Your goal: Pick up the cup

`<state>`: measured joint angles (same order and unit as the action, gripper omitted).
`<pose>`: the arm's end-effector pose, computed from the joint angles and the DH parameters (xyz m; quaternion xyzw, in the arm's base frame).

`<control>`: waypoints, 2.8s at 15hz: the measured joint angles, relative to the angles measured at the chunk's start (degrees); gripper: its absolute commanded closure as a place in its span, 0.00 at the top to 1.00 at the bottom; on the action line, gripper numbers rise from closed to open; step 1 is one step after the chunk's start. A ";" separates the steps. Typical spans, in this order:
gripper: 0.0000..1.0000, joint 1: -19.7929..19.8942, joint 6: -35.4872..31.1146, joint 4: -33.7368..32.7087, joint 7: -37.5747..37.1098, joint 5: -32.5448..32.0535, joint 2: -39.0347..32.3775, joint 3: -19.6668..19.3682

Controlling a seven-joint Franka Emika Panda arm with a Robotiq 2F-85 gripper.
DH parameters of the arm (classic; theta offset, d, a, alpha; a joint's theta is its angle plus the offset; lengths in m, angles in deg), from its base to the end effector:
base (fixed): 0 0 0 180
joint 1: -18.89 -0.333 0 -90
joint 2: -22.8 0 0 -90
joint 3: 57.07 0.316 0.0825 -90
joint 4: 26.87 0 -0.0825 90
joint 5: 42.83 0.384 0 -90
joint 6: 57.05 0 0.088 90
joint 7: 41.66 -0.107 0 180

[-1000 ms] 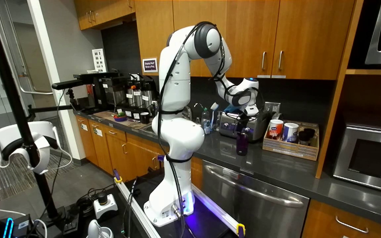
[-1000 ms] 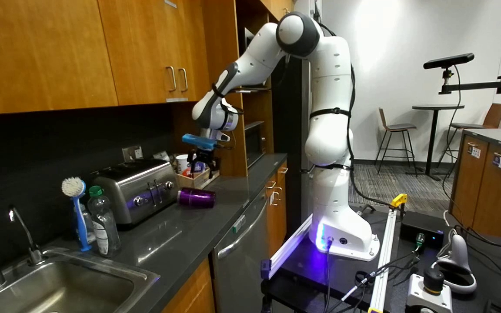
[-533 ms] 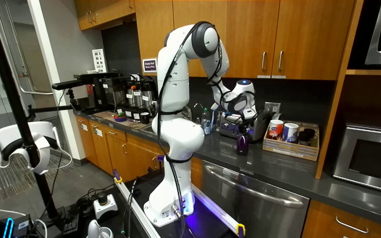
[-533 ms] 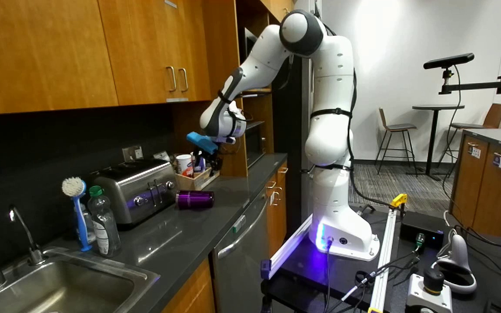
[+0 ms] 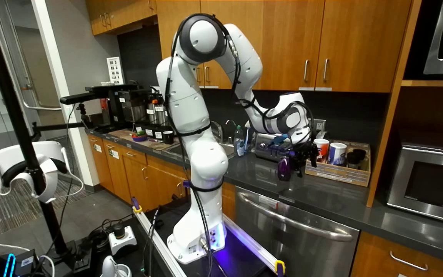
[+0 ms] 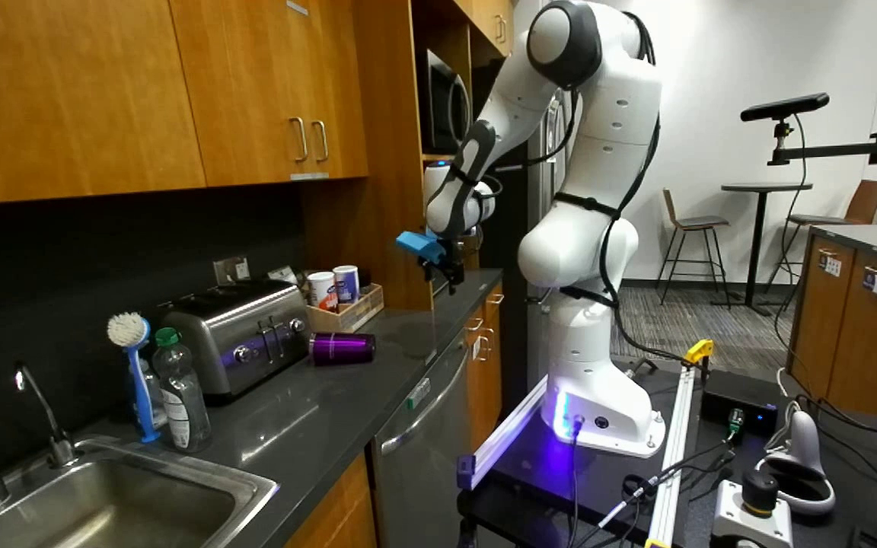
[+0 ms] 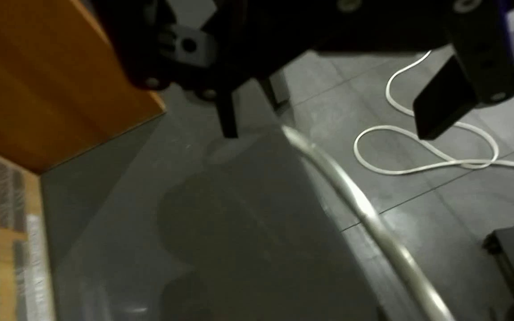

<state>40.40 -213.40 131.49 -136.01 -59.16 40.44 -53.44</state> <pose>0.3857 -0.1145 0.3334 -0.6469 0.7462 -0.1563 0.0166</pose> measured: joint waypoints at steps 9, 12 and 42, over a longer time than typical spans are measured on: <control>1.00 -12.20 20.96 0.01 21.07 6.92 3.81 -0.94; 1.00 -15.07 22.98 -0.06 27.72 6.89 3.76 -0.37; 1.00 -23.68 38.37 -40.84 69.80 3.91 -31.63 -0.31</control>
<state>16.72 -175.03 90.65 -66.21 -55.25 8.81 -53.74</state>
